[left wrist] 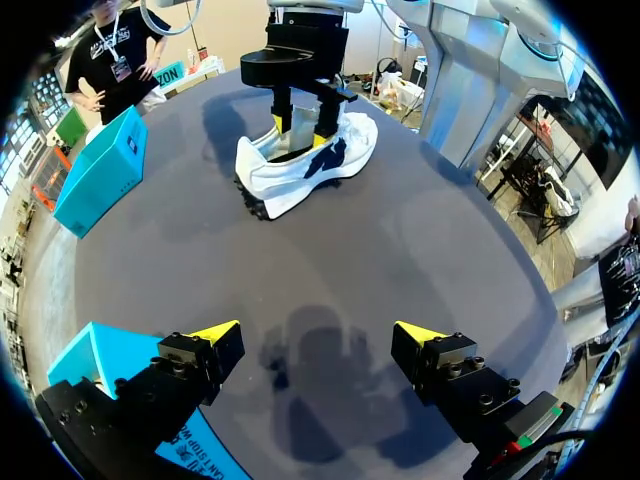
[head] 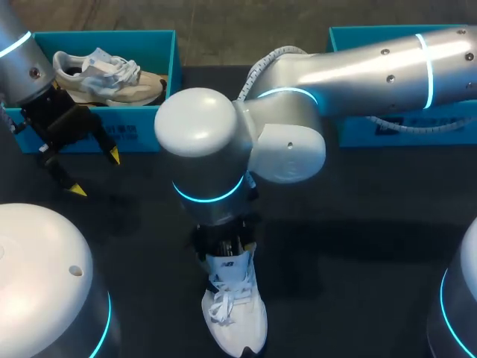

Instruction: Take the shoe out of the shoebox, open the shoe tongue, remove and reinsert the insole, then place the shoe into the shoebox

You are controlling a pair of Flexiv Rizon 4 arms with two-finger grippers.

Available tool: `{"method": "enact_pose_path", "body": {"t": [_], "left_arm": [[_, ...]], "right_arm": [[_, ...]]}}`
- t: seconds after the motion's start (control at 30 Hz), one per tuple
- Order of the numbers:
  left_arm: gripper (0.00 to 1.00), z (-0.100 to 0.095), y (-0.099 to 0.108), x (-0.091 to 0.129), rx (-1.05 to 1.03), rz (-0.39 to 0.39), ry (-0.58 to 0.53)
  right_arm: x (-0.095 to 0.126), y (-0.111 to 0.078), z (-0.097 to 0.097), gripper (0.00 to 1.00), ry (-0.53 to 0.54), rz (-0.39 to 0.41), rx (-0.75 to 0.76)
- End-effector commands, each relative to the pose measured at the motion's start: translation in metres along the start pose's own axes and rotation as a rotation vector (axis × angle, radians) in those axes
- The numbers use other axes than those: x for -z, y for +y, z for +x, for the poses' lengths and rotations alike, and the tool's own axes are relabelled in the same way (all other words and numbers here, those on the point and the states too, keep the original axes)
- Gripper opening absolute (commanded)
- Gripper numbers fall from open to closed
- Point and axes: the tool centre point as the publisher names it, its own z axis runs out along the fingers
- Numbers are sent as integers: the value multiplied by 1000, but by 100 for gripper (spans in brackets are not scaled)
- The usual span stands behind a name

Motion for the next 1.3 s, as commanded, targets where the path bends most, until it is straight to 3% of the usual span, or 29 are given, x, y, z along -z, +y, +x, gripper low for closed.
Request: {"method": "enact_pose_path", "body": {"t": [0.03, 0.13, 0.77, 1.3], "left_arm": [[100, 0, 0, 0, 0, -2, 1], [100, 0, 0, 0, 0, -2, 1], [100, 0, 0, 0, 0, -2, 1], [100, 0, 0, 0, 0, -2, 1]], "right_arm": [[1, -6, 2, 95, 1, -6, -4], [4, -7, 3, 100, 0, -2, -8], [16, -28, 9, 100, 10, 12, -40], [49, -54, 16, 100, -27, -15, -86]]}}
